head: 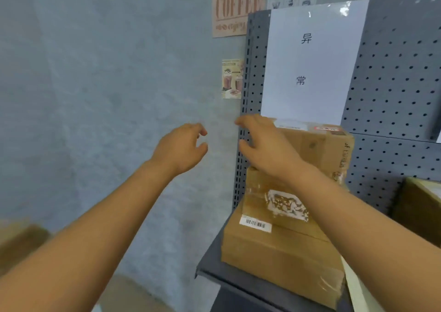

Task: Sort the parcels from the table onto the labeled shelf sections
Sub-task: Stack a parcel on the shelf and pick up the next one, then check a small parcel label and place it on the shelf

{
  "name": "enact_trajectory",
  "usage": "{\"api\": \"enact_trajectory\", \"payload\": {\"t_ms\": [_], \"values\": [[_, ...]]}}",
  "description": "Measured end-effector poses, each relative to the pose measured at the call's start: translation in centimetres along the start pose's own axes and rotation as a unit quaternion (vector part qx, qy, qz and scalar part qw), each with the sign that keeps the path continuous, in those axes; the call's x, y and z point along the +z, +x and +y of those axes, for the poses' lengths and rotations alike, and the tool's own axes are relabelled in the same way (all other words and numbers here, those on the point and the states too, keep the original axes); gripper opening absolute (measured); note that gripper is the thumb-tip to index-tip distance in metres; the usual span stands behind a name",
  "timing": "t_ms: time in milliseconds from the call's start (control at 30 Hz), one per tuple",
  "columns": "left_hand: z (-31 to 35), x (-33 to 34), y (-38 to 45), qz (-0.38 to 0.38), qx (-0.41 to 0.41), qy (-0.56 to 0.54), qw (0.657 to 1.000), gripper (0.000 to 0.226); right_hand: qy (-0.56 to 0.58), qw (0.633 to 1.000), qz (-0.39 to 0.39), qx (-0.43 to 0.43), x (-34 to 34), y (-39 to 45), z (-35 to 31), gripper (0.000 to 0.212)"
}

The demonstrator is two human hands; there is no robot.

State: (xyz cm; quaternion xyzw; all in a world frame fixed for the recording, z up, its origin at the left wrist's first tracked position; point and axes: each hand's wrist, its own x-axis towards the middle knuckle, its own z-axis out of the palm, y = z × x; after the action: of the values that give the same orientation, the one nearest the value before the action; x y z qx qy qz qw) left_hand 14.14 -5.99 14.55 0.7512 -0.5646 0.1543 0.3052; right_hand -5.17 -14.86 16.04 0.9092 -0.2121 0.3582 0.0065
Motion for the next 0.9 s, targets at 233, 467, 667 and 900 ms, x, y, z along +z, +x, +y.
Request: {"api": "enact_trajectory", "payload": {"t_ms": [233,467,667,900], "values": [[-6.1,-5.4,-17.6,-0.085,-0.099,0.252,0.959,0.039,0.01,0.978,-0.179,-0.105,8.3,-5.4,-10.2,0.052],[-10.3,-16.7,-33.6,-0.081,-0.253,0.32,0.909,0.037,0.081,0.953,-0.229,-0.181,11.8,-8.7,-24.4,0.052],[-12.7,-25.9,-46.2,-0.053,-0.333,0.368,0.866,0.035,0.146,0.924,-0.233,-0.264,12.3,-11.4,-38.3,0.053],[-16.1,-36.5,-60.2,-0.054,-0.407,0.391,0.824,0.036,0.2,0.893,-0.25,-0.317,13.6,-16.1,-55.4,0.053]]}}
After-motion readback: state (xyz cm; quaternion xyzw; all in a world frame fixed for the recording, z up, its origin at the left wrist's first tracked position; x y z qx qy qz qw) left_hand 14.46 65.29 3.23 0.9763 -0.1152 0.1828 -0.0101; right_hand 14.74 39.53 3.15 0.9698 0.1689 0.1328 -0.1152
